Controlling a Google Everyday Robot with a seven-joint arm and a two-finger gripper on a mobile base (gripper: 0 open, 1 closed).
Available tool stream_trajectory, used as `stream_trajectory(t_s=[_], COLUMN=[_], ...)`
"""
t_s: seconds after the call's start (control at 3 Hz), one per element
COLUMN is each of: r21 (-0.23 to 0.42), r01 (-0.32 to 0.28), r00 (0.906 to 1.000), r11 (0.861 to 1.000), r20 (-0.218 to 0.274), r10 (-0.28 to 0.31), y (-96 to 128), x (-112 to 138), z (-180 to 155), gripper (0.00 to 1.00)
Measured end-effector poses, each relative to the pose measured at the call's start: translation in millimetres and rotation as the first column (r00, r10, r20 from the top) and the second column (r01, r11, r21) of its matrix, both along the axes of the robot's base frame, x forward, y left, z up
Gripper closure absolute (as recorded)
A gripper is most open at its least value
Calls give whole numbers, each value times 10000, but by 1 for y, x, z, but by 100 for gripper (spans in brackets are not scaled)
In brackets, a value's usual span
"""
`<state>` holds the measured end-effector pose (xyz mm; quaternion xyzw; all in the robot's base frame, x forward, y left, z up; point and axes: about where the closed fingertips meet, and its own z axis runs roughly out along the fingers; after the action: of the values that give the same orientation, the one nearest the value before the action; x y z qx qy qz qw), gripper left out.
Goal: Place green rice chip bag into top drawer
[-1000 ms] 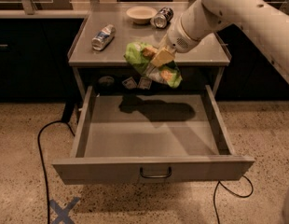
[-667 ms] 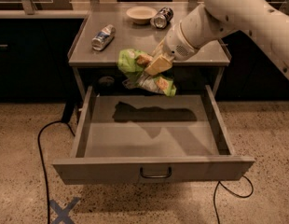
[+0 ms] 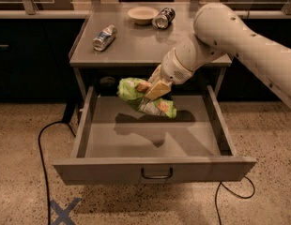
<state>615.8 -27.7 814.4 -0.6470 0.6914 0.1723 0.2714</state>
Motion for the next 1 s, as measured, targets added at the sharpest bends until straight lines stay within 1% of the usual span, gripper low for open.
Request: stream_trajectory(t_s=[0.33,0.67,1.0], r21=[-955,-1858,-1848], r01=[-188,156,277], r00=[9998,9985,9960], r11=[9953,9825,9824], r20=[-15,537,889], r10=[188,-57,-114], y=[-3,-5,-5], x=[18,39,48], z=[-56,-107,-106], gripper=[100,100,100])
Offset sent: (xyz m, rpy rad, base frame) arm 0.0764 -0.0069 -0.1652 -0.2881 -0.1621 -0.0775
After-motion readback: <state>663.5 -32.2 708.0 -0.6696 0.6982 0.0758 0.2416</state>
